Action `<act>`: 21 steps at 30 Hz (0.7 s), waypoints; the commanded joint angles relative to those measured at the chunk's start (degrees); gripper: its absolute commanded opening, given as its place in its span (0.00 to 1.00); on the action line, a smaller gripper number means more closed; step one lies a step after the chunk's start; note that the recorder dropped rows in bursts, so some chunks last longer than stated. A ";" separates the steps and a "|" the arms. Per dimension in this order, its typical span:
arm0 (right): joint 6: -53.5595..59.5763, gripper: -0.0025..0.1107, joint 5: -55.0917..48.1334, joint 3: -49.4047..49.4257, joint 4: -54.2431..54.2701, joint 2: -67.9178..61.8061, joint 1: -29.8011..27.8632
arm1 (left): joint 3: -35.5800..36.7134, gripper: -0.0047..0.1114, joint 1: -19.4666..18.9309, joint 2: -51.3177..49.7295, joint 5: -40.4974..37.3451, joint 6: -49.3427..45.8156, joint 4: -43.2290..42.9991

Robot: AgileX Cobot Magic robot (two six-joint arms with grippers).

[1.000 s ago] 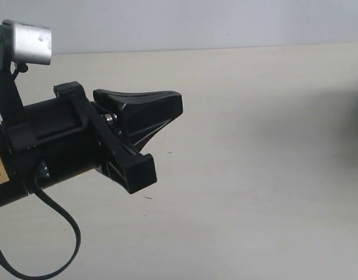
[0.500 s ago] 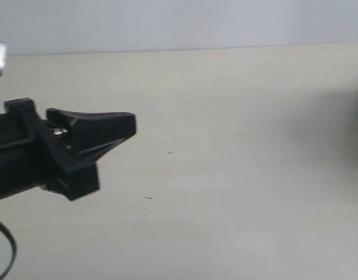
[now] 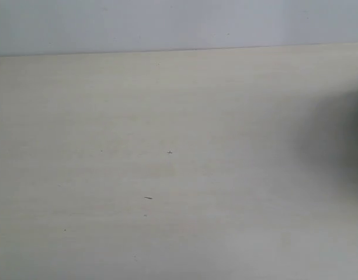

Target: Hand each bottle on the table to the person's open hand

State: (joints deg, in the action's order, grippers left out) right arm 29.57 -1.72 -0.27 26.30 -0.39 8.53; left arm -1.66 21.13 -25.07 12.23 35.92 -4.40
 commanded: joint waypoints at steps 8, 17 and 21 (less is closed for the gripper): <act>0.32 0.17 0.59 0.27 0.22 0.39 -0.19 | 1.66 0.05 -12.58 15.52 -9.92 -4.51 -0.13; 0.32 0.17 0.59 0.27 0.22 0.39 -0.19 | 1.66 0.05 -14.84 25.07 -19.83 -14.05 -0.13; 0.32 0.17 0.59 0.27 0.22 0.39 -0.19 | 1.66 0.05 -14.84 25.07 -19.84 -16.13 -0.13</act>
State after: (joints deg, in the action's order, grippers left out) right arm 29.57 -1.72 -0.27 26.30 -0.39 8.53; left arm -0.18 6.41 -0.38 -7.10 21.69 -4.40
